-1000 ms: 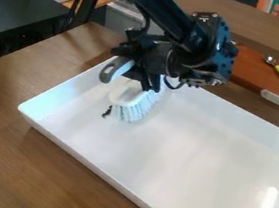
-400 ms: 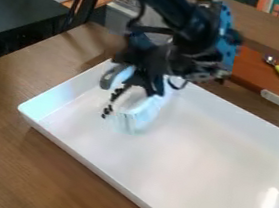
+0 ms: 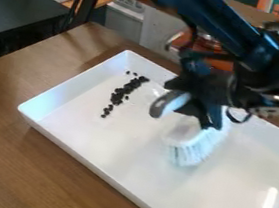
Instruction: Sweep into pile
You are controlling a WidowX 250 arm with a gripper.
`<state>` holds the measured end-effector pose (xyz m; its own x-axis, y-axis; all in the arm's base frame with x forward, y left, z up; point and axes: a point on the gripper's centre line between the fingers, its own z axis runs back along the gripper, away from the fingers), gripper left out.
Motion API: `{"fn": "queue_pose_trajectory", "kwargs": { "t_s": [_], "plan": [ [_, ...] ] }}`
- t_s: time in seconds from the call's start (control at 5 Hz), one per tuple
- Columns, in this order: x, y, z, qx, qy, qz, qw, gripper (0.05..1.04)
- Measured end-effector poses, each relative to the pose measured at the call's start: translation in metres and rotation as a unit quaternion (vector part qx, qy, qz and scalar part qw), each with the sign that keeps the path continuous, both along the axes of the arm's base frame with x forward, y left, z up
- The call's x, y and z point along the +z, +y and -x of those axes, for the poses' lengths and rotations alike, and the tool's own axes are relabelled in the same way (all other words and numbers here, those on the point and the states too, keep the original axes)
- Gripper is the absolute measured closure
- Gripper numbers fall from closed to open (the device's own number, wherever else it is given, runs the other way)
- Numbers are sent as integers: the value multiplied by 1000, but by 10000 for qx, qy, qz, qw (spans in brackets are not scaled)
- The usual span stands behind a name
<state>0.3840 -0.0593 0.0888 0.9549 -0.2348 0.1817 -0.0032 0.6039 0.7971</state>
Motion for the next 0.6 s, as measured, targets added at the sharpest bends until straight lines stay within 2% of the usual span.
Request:
{"fn": "queue_pose_trajectory", "kwargs": {
  "t_s": [0.2,0.4,0.6],
  "plan": [
    [10,-44,7,-354,-101,-1,9993,614],
    [4,-77,13,-572,-49,-113,9983,615],
    [1,-87,13,-522,-26,-230,9984,571]
  ]
}}
